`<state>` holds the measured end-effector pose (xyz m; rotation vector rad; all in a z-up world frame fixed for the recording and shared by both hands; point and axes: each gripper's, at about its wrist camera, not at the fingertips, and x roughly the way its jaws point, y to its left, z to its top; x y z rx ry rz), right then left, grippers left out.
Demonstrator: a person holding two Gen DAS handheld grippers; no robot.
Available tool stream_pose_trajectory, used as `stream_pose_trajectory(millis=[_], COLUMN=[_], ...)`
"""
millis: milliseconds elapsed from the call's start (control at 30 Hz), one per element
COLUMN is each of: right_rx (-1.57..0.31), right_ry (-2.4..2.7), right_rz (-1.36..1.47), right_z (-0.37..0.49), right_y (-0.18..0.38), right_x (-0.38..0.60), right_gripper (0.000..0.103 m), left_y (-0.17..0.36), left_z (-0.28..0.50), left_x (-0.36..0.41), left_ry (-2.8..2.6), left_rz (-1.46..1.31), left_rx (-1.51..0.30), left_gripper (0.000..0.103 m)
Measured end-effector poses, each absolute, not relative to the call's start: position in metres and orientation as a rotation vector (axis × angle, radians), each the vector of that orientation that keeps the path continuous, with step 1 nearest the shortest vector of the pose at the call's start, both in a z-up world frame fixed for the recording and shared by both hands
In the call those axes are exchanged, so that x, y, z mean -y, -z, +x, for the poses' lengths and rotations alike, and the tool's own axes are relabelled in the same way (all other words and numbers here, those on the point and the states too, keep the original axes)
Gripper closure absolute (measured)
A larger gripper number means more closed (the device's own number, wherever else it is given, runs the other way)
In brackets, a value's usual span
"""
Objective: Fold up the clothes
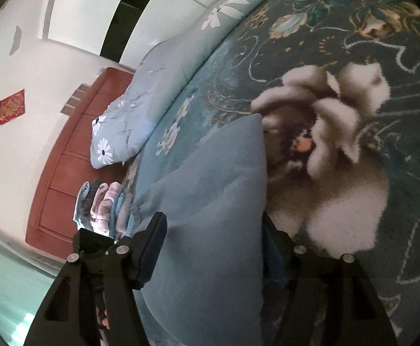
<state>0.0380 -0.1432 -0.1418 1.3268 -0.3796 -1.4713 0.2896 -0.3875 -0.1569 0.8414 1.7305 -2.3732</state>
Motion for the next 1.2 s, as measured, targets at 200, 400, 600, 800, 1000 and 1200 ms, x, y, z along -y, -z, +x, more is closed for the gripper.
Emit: stream_pose_trajectory(millis=[200, 400, 600, 800, 1000, 1200], right_rx=[0.395, 0.401, 0.323, 0.267, 0.195, 0.151], right_ry=[1.500, 1.509, 1.484, 1.392, 1.288, 1.170], right_rz=[1.373, 1.353, 1.292, 1.232, 1.103, 1.011], right_z=[0.036, 0.047, 0.072, 0.111, 0.173, 0.237], right_y=[0.147, 0.128, 0.096, 0.053, -0.008, -0.060], right_x=[0.139, 0.138, 0.152, 0.213, 0.299, 0.387], right_gripper=[0.067, 0.073, 0.074, 0.074, 0.074, 0.074], left_y=[0.158, 0.148, 0.115, 0.061, -0.001, -0.061], left_z=[0.295, 0.309, 0.345, 0.417, 0.494, 0.571], left_x=[0.381, 0.374, 0.386, 0.427, 0.476, 0.531], left_ry=[2.357, 2.388, 2.478, 2.555, 2.560, 2.537], left_rz=[0.834, 0.801, 0.716, 0.555, 0.401, 0.289], left_rx=[-1.657, -1.612, -1.534, -1.403, -1.242, -1.046], left_gripper=[0.054, 0.061, 0.061, 0.061, 0.061, 0.061])
